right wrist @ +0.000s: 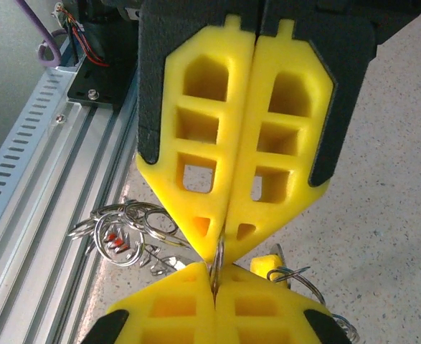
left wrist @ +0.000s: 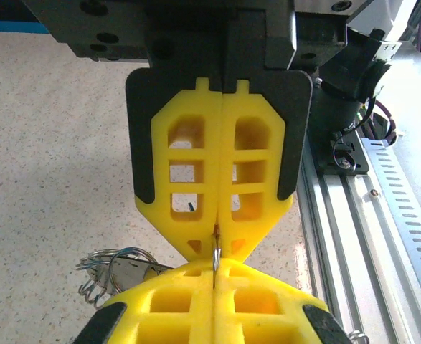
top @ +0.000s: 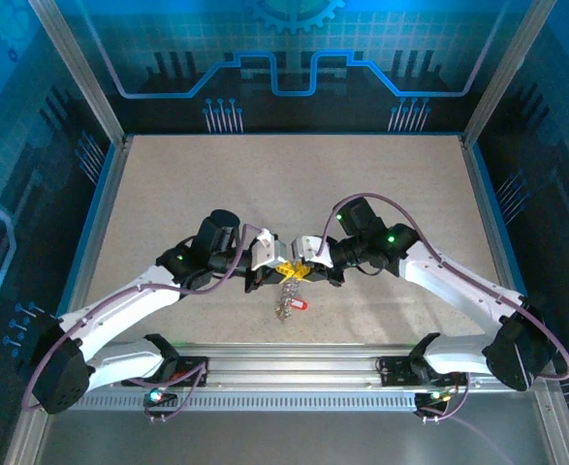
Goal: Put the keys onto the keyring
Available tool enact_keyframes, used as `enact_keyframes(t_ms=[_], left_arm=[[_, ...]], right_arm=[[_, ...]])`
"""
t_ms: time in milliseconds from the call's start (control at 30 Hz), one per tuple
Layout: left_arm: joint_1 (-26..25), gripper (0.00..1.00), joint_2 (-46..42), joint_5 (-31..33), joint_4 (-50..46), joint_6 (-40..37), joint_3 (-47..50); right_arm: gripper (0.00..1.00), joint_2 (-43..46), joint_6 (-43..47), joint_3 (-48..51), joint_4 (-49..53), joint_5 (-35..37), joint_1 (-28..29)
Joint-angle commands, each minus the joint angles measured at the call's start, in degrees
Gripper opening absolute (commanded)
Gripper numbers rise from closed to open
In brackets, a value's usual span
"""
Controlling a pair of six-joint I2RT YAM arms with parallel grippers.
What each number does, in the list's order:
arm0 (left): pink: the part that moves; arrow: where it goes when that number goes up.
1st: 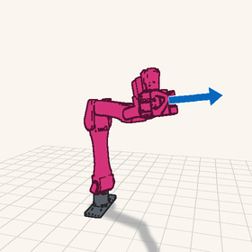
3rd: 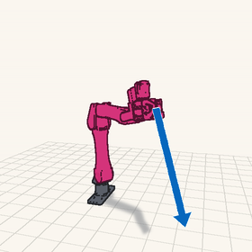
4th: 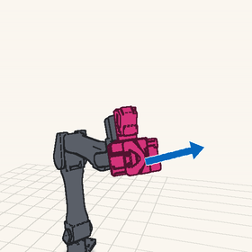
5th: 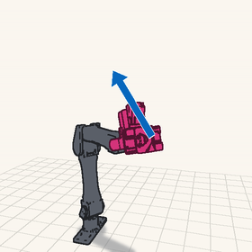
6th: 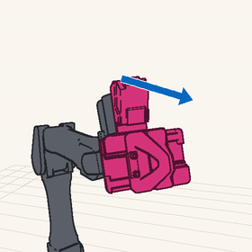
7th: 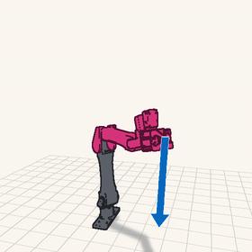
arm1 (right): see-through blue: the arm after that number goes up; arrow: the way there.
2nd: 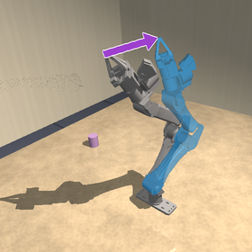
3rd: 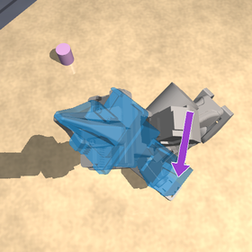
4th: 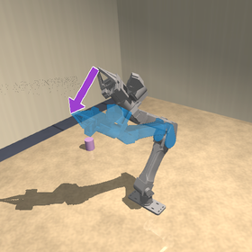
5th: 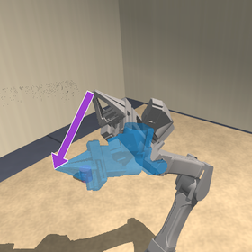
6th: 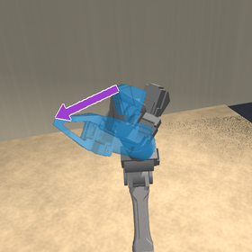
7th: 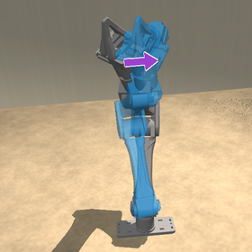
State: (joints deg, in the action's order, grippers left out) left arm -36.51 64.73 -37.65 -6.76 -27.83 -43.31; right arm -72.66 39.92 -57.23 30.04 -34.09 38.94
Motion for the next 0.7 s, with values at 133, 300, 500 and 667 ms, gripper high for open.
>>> enact_keyframes(t_ms=[133, 300, 500, 667], left_arm=[[-0.14, 0.00, -4.50, -1.83, 8.71, 2.78, 3.14], [0.18, 0.00, -5.67, -4.09, 14.64, 4.76, 5.63], [0.39, 0.00, -5.62, -4.71, 21.19, 8.59, 7.79], [0.68, 0.00, -6.18, -4.46, 29.49, 11.99, 10.78]], right_arm=[[0.22, 1.45, -0.72, -0.60, -2.40, -5.60, -1.82], [0.22, 4.01, -1.82, 1.92, -3.81, -6.46, -3.20], [0.18, 4.99, -2.54, 3.28, -4.11, -7.30, -3.60], [0.16, 5.42, -3.31, 4.18, -4.95, -7.81, -3.61]])
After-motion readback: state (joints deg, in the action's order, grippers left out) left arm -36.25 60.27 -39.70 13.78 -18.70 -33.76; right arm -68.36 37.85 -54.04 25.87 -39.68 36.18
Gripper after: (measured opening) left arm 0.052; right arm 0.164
